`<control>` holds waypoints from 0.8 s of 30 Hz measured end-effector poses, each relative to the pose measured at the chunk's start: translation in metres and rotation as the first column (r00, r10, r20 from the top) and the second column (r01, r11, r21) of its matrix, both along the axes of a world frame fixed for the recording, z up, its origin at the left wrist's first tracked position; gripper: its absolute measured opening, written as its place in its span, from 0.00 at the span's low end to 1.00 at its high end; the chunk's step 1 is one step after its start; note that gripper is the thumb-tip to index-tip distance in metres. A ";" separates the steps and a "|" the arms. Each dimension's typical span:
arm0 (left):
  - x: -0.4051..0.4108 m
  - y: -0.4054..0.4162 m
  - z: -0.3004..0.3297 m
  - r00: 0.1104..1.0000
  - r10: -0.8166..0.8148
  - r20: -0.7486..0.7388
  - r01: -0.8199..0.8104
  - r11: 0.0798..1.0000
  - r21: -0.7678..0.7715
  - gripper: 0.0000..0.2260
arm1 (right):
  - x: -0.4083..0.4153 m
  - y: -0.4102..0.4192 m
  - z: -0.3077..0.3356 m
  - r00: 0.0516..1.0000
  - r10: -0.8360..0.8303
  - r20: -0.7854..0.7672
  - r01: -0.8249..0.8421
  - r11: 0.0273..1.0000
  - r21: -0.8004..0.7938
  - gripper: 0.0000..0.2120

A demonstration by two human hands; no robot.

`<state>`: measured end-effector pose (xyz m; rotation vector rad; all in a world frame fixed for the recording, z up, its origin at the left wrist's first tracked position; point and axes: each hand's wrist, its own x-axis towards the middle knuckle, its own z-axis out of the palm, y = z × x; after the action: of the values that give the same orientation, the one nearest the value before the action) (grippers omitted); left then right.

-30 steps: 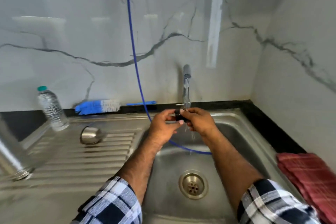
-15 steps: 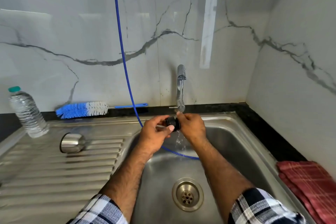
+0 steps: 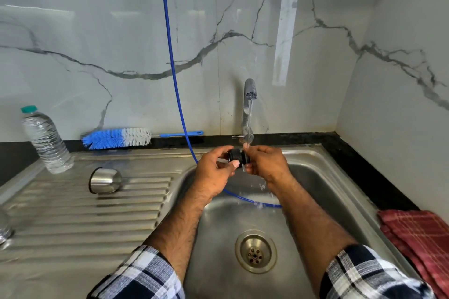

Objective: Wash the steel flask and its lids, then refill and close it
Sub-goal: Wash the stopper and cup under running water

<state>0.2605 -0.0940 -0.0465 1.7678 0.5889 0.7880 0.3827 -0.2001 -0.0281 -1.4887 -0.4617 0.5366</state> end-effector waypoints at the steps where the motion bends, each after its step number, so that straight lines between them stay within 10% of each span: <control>1: 0.001 0.002 -0.002 1.000 0.027 -0.009 -0.026 0.999 0.034 0.19 | 0.000 0.001 -0.002 1.000 0.022 -0.020 -0.022 1.000 -0.006 0.11; 24: 0.007 -0.017 0.002 1.000 0.011 -0.007 -0.011 1.000 0.002 0.17 | 0.007 -0.012 0.002 0.999 -0.032 -0.027 0.031 0.998 -0.049 0.09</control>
<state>0.2678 -0.1110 -0.0443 1.7710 0.6036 0.7904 0.3894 -0.2120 -0.0261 -1.5307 -0.4056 0.5466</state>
